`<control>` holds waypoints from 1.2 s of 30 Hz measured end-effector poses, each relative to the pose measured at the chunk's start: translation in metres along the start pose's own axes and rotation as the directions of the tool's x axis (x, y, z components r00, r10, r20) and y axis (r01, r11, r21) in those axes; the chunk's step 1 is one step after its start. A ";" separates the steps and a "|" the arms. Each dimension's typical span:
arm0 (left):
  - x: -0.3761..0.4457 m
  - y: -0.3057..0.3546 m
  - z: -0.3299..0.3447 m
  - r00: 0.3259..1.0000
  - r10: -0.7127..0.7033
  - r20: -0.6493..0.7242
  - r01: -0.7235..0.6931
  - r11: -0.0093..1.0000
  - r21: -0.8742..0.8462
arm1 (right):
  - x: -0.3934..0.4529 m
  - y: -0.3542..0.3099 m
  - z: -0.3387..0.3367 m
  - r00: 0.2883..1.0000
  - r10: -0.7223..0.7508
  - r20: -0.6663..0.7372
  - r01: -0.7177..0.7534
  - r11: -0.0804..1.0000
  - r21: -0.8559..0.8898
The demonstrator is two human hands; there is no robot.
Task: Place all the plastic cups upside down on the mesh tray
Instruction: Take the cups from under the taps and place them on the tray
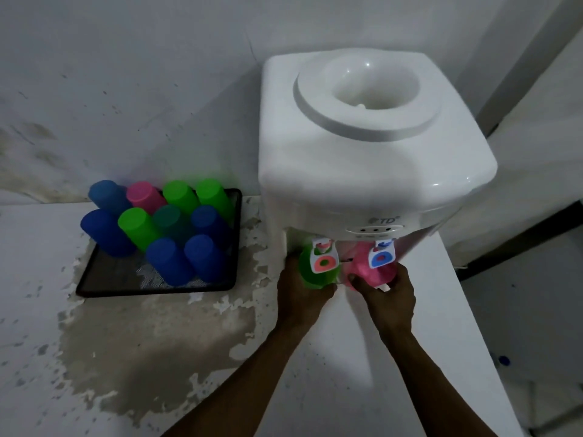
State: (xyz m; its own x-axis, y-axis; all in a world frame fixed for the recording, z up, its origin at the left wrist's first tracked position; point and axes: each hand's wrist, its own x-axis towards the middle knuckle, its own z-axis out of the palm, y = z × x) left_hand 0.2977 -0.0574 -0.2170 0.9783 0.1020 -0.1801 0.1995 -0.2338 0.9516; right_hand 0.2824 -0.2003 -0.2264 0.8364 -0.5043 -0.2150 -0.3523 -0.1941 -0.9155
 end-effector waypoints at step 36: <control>0.013 -0.074 -0.390 0.758 -0.424 -0.496 0.329 0.905 -0.270 | -0.147 -0.140 0.282 0.657 -0.366 0.659 0.610 0.772 -0.178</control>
State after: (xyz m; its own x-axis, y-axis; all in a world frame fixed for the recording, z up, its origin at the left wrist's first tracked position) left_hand 0.2741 0.3379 -0.1925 0.6302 0.6555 -0.4162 0.4877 0.0830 0.8691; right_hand 0.3276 0.1384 -0.1624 0.9552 0.2945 -0.0300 0.1629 -0.6075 -0.7775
